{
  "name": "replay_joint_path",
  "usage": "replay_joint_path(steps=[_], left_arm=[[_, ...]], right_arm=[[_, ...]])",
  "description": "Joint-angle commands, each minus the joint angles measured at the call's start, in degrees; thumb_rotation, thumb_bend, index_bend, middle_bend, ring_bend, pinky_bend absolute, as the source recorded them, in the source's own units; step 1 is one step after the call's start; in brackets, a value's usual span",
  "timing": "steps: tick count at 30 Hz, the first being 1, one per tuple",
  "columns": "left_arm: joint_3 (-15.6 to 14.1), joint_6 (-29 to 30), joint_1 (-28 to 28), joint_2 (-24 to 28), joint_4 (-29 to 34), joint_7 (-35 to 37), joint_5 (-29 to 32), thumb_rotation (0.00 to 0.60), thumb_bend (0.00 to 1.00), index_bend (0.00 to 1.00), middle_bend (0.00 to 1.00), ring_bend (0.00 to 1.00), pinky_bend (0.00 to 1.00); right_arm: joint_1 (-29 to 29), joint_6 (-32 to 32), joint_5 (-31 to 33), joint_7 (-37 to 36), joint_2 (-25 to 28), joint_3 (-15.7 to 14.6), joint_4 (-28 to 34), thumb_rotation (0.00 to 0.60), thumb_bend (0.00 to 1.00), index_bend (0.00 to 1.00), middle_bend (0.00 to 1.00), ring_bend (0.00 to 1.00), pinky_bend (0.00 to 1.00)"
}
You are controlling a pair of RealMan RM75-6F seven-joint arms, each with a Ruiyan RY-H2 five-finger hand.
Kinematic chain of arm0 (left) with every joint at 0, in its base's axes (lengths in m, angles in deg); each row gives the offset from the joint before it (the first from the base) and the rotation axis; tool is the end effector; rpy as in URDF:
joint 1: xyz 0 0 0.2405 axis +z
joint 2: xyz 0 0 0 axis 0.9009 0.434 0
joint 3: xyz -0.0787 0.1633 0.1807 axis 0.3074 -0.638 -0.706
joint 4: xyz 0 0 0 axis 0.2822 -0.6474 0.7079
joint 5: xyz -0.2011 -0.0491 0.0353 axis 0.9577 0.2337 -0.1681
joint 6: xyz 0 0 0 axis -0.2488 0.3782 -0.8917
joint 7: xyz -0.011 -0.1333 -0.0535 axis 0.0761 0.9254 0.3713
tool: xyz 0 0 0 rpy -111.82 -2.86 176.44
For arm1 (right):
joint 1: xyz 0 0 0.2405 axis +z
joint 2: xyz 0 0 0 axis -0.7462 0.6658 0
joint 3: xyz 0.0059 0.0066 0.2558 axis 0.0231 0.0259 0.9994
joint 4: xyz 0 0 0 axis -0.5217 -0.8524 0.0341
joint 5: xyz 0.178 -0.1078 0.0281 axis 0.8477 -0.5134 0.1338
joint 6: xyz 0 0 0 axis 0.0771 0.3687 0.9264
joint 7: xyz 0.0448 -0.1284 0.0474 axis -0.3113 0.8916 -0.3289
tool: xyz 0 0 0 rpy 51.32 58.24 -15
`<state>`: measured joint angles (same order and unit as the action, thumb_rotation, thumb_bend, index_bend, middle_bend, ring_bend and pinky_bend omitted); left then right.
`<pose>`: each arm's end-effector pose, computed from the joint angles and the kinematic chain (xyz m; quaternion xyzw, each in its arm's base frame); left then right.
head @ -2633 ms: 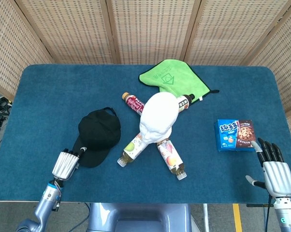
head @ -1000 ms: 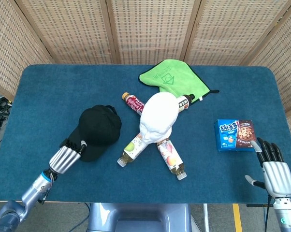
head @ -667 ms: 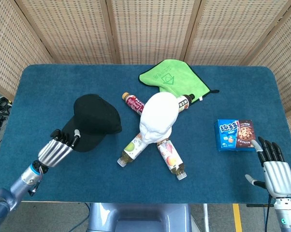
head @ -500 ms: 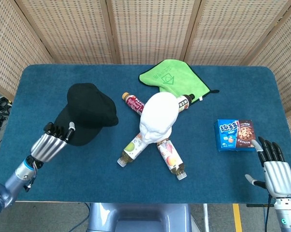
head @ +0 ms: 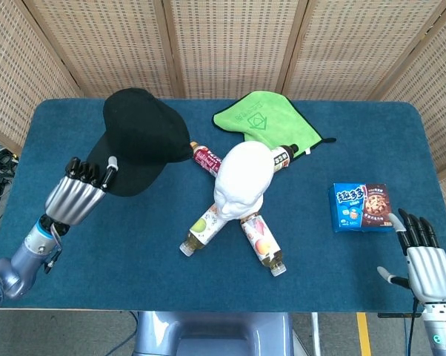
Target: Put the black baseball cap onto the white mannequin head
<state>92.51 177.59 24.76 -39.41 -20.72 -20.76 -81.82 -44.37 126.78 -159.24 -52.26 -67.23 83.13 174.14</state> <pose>-0.1787 0.3422 0.1206 -0.6341 0.2345 -0.4194 0.6058 -0.3056 -0.1775 0.1561 0.5938 -0.3748 0.4038 0.5865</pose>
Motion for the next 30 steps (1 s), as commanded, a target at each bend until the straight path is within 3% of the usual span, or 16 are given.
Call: replay_joint_path(steps=[1,10,18,30], left_arm=[[2.18,-2.22,-2.94,1.72,3.34,-1.83,-0.40,0.600,0.72,0.89,0.88,0.86,0.72],[6.67,-10.37,-9.71,2.26,13.27,-9.15,-0.39,0.600,0.71,0.89,0.88,0.86,0.72],[8.87,-17.96,-14.32,0.67,21.13,-17.20,-0.47,0.600,0.70,0.88,0.88,0.86,0.72],[8.53,-24.63,-15.34,-4.36,23.95,-24.78,2.11,0.600,0.70,0.88,0.88,0.86,0.72]], right_arm=[[0.07,-0.24,0.10,-0.13,-0.02,-0.03,-0.12,0.600,0.03,0.05,0.00,0.00,0.00],[0.08,-0.13,-0.04,-0.90,0.16,0.02,-0.01,0.600,0.03,0.05,0.00,0.00,0.00],[-0.05,-0.05,0.63,-3.33,0.99,0.45,0.03,0.600,0.03,0.05,0.00,0.00,0.00],[-0.47,0.43,1.90,-6.65,2.34,1.30,0.03,0.600,0.04,0.05,0.00,0.00,0.00]])
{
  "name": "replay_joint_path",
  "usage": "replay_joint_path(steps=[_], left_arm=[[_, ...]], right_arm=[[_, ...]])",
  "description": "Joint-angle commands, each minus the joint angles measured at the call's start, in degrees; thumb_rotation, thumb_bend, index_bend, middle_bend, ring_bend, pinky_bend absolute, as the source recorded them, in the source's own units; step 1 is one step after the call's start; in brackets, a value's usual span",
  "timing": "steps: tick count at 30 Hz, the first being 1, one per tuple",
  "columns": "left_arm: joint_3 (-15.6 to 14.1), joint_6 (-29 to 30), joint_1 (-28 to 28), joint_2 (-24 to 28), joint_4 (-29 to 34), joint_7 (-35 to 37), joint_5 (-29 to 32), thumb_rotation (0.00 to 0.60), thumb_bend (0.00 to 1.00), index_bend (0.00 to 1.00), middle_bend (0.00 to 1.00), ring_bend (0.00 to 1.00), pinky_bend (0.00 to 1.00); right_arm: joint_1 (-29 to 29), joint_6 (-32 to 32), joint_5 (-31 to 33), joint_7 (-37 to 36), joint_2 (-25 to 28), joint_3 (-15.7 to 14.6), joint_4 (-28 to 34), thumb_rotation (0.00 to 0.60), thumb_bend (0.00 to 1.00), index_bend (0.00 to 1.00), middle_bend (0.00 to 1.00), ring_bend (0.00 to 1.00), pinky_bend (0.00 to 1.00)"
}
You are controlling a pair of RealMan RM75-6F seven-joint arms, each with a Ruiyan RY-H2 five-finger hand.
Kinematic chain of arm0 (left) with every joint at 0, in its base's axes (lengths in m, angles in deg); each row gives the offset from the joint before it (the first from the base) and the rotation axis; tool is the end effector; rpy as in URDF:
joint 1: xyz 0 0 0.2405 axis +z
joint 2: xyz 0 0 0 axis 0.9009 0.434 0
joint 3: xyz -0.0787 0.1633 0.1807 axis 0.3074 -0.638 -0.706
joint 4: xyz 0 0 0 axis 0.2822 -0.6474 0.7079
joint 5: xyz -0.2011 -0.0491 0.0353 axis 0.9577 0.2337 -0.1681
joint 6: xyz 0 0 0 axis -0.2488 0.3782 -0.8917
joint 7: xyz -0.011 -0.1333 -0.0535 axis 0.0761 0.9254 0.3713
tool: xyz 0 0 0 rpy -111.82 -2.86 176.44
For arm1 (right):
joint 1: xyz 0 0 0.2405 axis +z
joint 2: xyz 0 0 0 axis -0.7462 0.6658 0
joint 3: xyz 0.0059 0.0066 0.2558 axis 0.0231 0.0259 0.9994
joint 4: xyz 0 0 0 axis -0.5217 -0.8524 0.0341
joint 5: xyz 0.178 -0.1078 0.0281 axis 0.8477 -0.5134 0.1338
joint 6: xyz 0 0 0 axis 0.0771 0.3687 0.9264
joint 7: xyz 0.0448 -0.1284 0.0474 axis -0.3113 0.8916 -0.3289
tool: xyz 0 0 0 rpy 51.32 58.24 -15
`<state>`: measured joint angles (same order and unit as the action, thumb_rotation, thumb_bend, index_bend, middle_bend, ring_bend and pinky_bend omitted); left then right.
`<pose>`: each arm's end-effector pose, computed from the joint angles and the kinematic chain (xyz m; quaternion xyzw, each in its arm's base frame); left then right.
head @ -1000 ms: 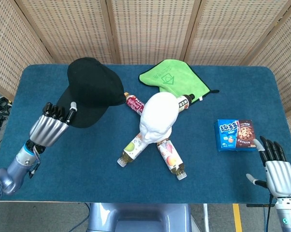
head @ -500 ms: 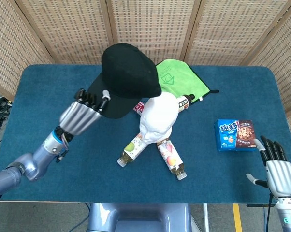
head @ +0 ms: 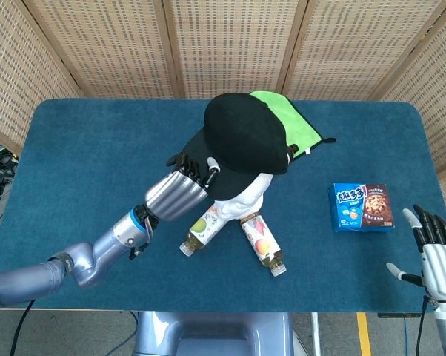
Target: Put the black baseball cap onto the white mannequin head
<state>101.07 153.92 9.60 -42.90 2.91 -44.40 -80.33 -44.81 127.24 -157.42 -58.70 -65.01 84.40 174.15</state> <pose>-0.0162 0.3477 0.0452 -0.6685 0.2706 -0.4315 0.5419 -0.3118 -0.1798 0.1745 0.5622 -0.3953 0.4281 0.5868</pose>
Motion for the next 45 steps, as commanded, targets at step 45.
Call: replay_joint_path(steps=[45], left_arm=[[-0.80,-6.23,0.54,-5.48,2.08,-10.47,2.41,0.600,0.68,0.87,0.88,0.86,0.72]], right_arm=[[-0.29,0.17,0.09,-1.52,0.73,0.28,0.23,0.600,0.04,0.05,0.00,0.00,0.00]])
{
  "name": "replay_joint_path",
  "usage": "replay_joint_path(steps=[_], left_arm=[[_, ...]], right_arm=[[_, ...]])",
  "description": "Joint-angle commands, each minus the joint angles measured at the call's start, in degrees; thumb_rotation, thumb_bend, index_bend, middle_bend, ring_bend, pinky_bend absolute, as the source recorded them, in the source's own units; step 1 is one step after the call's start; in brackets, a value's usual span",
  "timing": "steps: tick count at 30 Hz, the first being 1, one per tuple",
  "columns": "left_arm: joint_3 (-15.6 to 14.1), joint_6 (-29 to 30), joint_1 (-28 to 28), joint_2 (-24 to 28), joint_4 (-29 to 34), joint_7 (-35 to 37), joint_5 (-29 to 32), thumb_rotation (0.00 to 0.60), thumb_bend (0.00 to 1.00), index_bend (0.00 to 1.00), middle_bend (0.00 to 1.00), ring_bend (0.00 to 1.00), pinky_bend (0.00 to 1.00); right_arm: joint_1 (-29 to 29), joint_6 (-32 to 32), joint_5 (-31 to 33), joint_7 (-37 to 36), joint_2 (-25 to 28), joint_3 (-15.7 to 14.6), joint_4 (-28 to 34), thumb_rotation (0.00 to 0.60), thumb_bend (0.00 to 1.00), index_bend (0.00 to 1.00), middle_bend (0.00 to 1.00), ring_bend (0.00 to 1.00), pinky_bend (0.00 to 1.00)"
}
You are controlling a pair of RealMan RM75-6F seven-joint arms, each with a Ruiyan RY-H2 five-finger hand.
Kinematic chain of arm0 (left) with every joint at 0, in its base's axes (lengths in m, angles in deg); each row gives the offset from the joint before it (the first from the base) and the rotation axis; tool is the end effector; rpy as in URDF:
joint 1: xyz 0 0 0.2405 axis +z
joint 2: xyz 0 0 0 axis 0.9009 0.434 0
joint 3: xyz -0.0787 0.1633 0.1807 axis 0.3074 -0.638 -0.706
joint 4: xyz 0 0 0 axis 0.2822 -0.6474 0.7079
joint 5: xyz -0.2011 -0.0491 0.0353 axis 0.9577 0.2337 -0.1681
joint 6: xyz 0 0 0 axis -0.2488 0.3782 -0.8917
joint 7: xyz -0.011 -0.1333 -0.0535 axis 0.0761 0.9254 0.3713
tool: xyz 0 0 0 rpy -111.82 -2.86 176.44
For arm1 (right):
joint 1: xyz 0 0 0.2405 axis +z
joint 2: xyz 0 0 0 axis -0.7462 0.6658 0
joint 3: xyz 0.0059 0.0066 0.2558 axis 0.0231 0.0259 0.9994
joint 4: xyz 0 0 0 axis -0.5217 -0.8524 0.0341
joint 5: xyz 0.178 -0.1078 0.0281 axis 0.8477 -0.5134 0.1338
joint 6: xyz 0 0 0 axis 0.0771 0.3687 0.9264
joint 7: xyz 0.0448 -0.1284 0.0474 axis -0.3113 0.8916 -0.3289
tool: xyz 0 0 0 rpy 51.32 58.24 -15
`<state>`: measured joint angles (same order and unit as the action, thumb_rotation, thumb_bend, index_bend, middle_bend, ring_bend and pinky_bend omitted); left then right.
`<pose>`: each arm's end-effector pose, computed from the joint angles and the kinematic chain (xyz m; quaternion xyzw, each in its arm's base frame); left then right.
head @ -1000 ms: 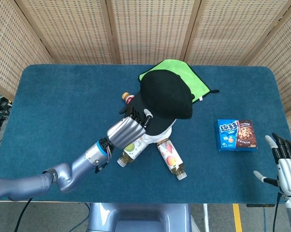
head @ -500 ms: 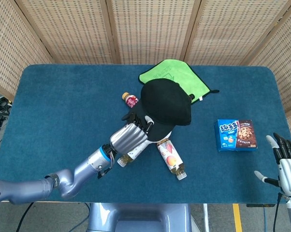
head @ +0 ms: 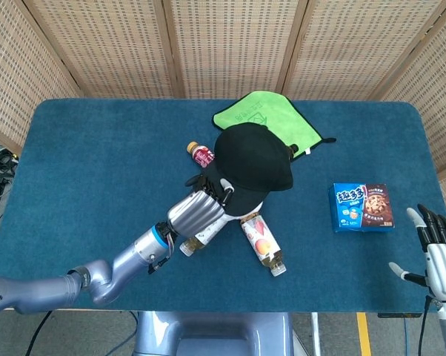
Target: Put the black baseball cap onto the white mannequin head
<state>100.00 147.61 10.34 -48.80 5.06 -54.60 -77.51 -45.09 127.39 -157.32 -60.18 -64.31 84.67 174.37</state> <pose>-0.0112 0.3272 -0.0024 -0.7060 0.2729 -0.3837 0.5291 -0.3123 -0.1792 0.1792 0.5560 -0.3994 0.4341 0.5856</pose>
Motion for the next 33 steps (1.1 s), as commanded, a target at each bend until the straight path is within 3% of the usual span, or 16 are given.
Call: replay_joint_path(steps=[1,8,33], left_arm=[[0.45,0.17,-0.29,0.67,-0.09,-0.34,-0.62,0.600,0.68,0.87,0.88,0.86,0.72],[1.98,0.17,-1.17,2.22,-0.11,-0.07,-1.30,0.600,0.67,0.87,0.88,0.86,0.71],[-0.09,-0.68,0.05,0.96,-0.10,0.68,-2.24,0.600,0.64,0.85,0.88,0.86,0.71]], right_arm=[[-0.02,0.04,-0.02,-0.06,0.04,0.01,0.01,0.600,0.04,0.05,0.00,0.00,0.00],[-0.04,0.15,-0.24,-0.05,0.08,-0.03,0.14,0.600,0.03,0.05,0.00,0.00,0.00],[-0.11,0.16,-0.18,-0.02,0.12,0.01,0.17,0.600,0.03,0.05,0.00,0.00,0.00]])
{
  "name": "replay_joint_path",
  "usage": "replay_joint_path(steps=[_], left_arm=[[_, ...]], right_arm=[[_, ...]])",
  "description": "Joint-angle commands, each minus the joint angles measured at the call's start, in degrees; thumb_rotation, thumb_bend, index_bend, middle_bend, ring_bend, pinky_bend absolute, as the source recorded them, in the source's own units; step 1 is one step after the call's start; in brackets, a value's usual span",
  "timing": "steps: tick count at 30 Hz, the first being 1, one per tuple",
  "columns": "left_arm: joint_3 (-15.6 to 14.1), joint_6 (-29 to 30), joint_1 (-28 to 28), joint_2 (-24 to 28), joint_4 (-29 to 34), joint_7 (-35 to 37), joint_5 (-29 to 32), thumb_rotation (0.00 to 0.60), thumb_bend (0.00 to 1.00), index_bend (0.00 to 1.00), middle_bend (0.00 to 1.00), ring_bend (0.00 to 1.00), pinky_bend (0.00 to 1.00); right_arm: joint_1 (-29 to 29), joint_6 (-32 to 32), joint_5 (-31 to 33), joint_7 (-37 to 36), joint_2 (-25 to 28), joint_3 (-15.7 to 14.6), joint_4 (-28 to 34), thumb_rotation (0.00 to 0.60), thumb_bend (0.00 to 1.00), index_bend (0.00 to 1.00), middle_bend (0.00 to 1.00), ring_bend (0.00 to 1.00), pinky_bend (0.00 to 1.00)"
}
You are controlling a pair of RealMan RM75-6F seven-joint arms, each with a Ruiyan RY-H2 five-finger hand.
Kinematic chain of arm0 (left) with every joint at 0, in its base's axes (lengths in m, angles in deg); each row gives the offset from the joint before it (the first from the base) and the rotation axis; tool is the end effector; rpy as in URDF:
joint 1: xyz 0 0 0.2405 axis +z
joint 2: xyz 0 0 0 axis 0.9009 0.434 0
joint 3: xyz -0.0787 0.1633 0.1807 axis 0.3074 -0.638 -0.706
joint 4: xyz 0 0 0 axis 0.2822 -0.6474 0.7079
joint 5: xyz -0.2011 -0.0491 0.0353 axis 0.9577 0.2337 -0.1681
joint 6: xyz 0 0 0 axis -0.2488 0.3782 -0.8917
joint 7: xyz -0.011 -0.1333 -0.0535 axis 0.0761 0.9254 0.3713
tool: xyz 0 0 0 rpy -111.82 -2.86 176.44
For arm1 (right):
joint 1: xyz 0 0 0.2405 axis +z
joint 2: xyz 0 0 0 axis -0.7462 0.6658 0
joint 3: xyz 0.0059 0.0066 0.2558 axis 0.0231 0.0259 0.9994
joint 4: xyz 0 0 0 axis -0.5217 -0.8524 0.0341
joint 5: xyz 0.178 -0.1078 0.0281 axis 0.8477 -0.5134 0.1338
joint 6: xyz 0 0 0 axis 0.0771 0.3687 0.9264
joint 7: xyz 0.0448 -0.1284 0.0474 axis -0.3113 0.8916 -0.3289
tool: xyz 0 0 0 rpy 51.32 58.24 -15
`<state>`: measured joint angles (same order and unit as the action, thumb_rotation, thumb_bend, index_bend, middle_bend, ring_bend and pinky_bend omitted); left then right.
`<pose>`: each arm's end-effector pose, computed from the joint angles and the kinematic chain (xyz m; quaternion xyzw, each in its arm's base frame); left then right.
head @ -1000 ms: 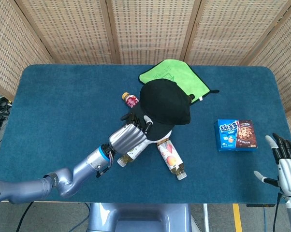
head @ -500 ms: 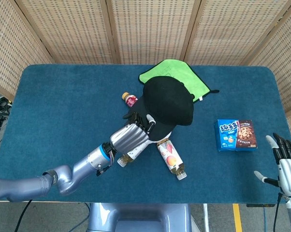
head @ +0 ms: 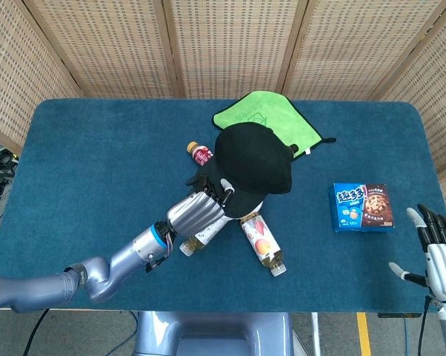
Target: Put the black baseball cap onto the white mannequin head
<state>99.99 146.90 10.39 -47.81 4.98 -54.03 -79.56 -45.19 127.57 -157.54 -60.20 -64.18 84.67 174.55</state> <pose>-0.0121 0.3267 -0.0002 -0.7054 0.2906 -0.3827 0.5211 -0.3115 -0.1786 0.1798 0.5562 -0.3985 0.4355 0.5850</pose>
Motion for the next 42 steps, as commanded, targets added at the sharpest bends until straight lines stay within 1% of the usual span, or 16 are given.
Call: replay_joint_path(steps=[1,3,7,10,11,12,15,19,21,23,28,31,38,39,42], left_arm=[[-0.11,-0.01,-0.01,-0.04,-0.03,0.16,-0.29,0.600,0.62,0.85,0.88,0.86,0.71],[-0.16,-0.18,0.06,-0.05,0.06,0.20,-0.26,0.600,0.59,0.83,0.88,0.86,0.70],[-0.17,-0.83,0.21,0.10,0.37,-0.07,0.14,0.600,0.57,0.81,0.88,0.86,0.70],[-0.18,-0.92,0.21,0.32,0.44,-0.11,-0.06,0.600,0.55,0.76,0.88,0.86,0.70],[-0.21,-0.91,0.22,0.40,0.49,-0.08,-0.15,0.600,0.53,0.73,0.88,0.86,0.70],[-0.25,-0.98,0.28,0.54,0.55,-0.12,-0.17,0.600,0.50,0.67,0.88,0.85,0.70],[-0.36,-1.19,0.43,0.84,0.78,-0.44,-0.17,0.600,0.45,0.53,0.88,0.85,0.70],[-0.49,-1.15,0.69,1.20,1.12,-0.69,-0.30,0.600,0.40,0.40,0.88,0.85,0.70],[-0.57,-1.09,0.78,1.48,1.23,-0.74,-0.55,0.600,0.35,0.32,0.88,0.85,0.70],[-0.58,-1.09,0.89,1.70,1.36,-0.85,-0.62,0.600,0.32,0.29,0.88,0.84,0.70],[-0.74,-1.16,1.15,2.10,1.54,-0.87,-0.87,0.600,0.27,0.25,0.87,0.84,0.70],[-0.95,-1.21,1.42,2.23,1.59,-0.91,-0.94,0.600,0.23,0.20,0.86,0.83,0.70],[-1.65,-1.74,2.38,2.73,2.24,-1.54,-0.35,0.600,0.04,0.03,0.83,0.80,0.66],[-1.89,-1.86,2.59,2.89,2.43,-1.65,-0.31,0.600,0.02,0.01,0.82,0.79,0.65],[-2.32,-1.68,3.31,3.20,2.84,-2.07,-0.17,0.600,0.00,0.00,0.78,0.75,0.63]], right_arm=[[0.01,-0.09,0.08,0.03,-0.02,0.00,-0.04,0.600,0.03,0.05,0.00,0.00,0.00],[0.05,-0.18,0.03,0.07,-0.02,-0.04,-0.04,0.600,0.03,0.05,0.00,0.00,0.00],[0.00,-0.02,-0.02,0.01,0.01,0.00,-0.04,0.600,0.04,0.05,0.00,0.00,0.00],[-0.02,0.00,0.05,-0.08,0.05,0.04,-0.03,0.600,0.03,0.05,0.00,0.00,0.00],[-0.02,0.00,0.02,-0.08,0.05,0.03,-0.03,0.600,0.03,0.05,0.00,0.00,0.00],[-0.01,0.00,-0.02,-0.05,0.03,0.01,-0.03,0.600,0.04,0.05,0.00,0.00,0.00],[-0.01,0.00,-0.13,0.03,0.01,-0.05,-0.01,0.600,0.04,0.05,0.00,0.00,0.00],[-0.02,0.07,-0.22,0.11,-0.02,-0.06,0.01,0.600,0.03,0.05,0.00,0.00,0.00],[-0.02,0.08,-0.29,0.20,-0.04,-0.09,0.04,0.600,0.03,0.05,0.00,0.00,0.00],[0.00,0.02,-0.30,0.30,-0.09,-0.12,0.04,0.600,0.04,0.05,0.00,0.00,0.00],[-0.01,0.04,-0.28,0.42,-0.12,-0.12,0.04,0.600,0.03,0.05,0.00,0.00,0.00],[0.01,0.03,-0.25,0.40,-0.12,-0.08,0.03,0.600,0.03,0.05,0.00,0.00,0.00],[0.01,0.07,-0.33,0.53,-0.18,-0.12,0.01,0.600,0.03,0.05,0.00,0.00,0.00],[0.02,0.06,-0.35,0.58,-0.20,-0.12,0.01,0.600,0.03,0.05,0.00,0.00,0.00],[0.04,0.01,-0.40,0.67,-0.22,-0.17,-0.01,0.600,0.03,0.05,0.00,0.00,0.00]])
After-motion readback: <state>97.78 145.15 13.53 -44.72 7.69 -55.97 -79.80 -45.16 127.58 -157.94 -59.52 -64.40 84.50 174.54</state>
